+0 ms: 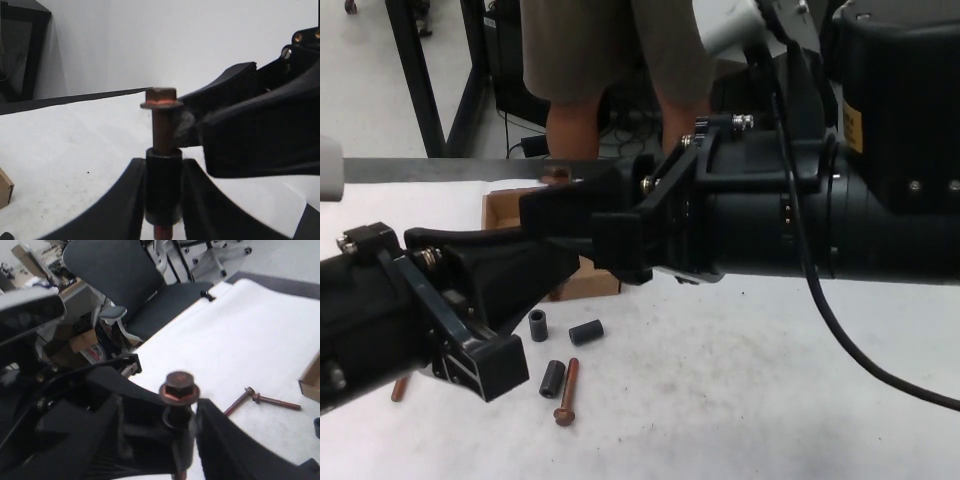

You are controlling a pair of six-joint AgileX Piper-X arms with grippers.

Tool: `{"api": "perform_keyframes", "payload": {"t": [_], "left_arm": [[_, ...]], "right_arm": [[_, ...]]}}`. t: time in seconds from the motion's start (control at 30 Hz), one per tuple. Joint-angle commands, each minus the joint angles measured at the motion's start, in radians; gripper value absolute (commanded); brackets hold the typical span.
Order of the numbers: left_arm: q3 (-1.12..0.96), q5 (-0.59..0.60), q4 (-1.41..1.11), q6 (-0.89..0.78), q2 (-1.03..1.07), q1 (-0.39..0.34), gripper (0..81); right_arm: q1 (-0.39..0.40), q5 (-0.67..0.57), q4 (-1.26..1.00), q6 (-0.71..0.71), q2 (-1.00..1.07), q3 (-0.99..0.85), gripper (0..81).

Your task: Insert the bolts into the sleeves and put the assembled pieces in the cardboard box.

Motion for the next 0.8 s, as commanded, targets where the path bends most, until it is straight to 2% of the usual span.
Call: {"api": "perform_keyframes", "payload": {"t": [0.0, 0.27, 0.47, 0.6, 0.77], "left_arm": [[-0.015, -0.023, -0.076, -0.003, -0.007, 0.0, 0.8], [-0.015, -0.023, -0.076, -0.003, -0.007, 0.0, 0.8], [-0.015, -0.113, -0.073, 0.099, 0.002, 0.008, 0.8], [-0.015, -0.091, -0.073, 0.133, 0.069, 0.081, 0.8], [-0.053, 0.082, -0.075, 0.189, 0.242, 0.252, 0.8]], "right_arm": [[0.004, -0.014, 0.076, -0.053, -0.01, 0.0, 43.8], [0.002, 0.049, 0.139, -0.119, -0.053, 0.0, 43.8], [-0.01, 0.065, 0.2, -0.146, -0.114, 0.0, 43.8], [-0.04, 0.065, 0.288, -0.16, -0.159, 0.0, 43.8], [-0.083, 0.091, 0.478, -0.267, -0.212, 0.0, 43.8]]}}
